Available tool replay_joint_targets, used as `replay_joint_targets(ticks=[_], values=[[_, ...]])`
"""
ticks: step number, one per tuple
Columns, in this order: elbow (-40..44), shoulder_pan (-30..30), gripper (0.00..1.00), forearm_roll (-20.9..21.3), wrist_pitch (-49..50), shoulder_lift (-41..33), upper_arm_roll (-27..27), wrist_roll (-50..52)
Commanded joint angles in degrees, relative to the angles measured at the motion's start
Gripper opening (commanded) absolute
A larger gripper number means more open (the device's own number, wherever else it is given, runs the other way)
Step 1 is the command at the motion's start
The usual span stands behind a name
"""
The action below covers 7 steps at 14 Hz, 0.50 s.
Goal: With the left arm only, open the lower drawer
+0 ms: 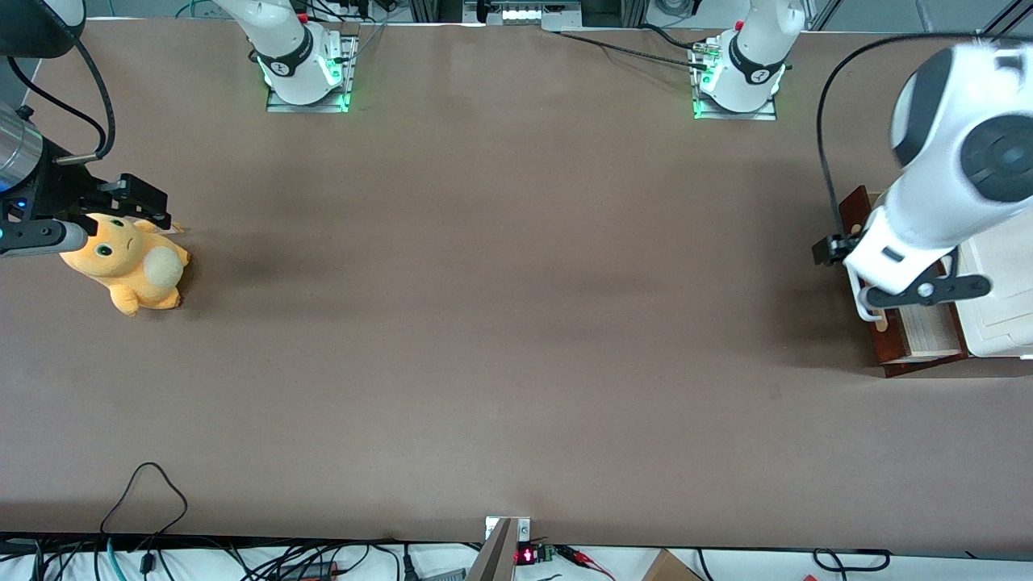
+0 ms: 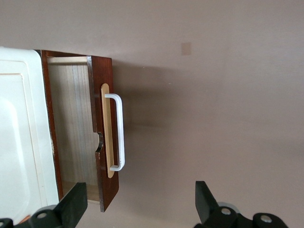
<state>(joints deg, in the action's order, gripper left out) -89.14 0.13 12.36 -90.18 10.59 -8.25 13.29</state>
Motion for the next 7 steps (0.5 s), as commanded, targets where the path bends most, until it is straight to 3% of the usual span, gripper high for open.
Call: replay_joint_targets(ticks=[1,7], values=[[-1.4,-3.1,1.0,-8.9,-0.6,-4.3,7.1,-8.2],[-3.8,-4.4,1.0,-10.8,-1.8,-7.5,9.6,-11.4]])
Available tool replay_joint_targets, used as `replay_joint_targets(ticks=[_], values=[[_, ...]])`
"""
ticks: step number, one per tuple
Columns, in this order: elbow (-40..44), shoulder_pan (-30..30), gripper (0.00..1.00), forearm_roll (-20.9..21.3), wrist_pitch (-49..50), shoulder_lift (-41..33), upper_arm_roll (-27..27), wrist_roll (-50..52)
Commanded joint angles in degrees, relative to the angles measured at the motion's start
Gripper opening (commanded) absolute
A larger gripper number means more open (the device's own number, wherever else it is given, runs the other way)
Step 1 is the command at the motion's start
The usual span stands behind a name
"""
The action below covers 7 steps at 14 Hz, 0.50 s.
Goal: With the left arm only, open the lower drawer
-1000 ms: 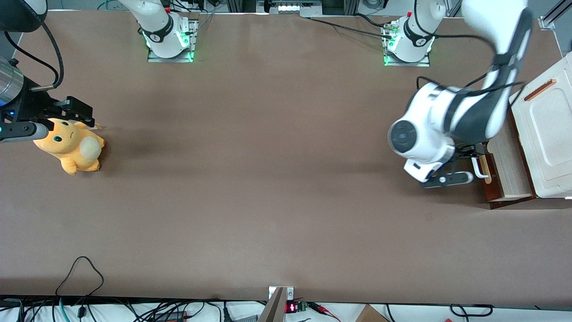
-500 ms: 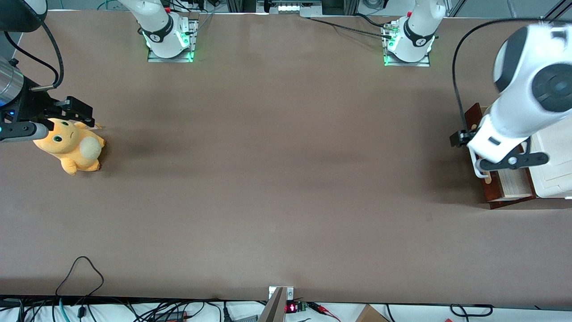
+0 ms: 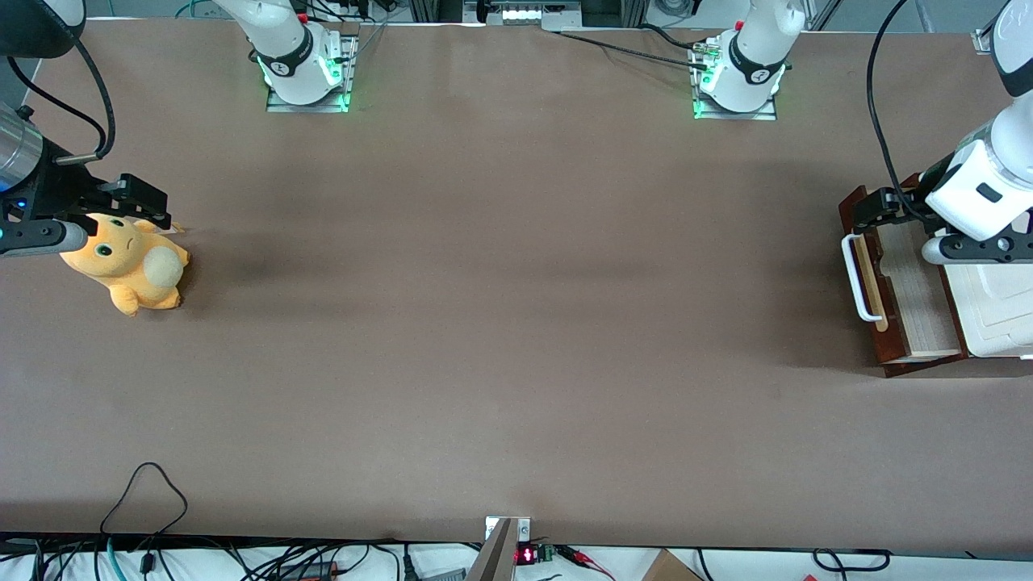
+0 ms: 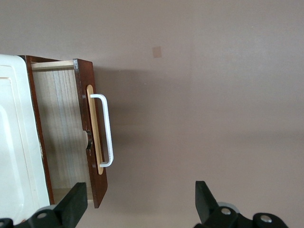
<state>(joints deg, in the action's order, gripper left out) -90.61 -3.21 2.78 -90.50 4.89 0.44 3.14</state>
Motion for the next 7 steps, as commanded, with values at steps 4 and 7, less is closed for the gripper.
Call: replay_joint_targets(ticks=[4,7], values=[[-1.8,-1.1,1.0,-2.4,-1.4,-1.7,0.9,-1.3],[-1.8,-1.1,1.0,-2.4,-1.3,-1.5,0.9,-2.2]])
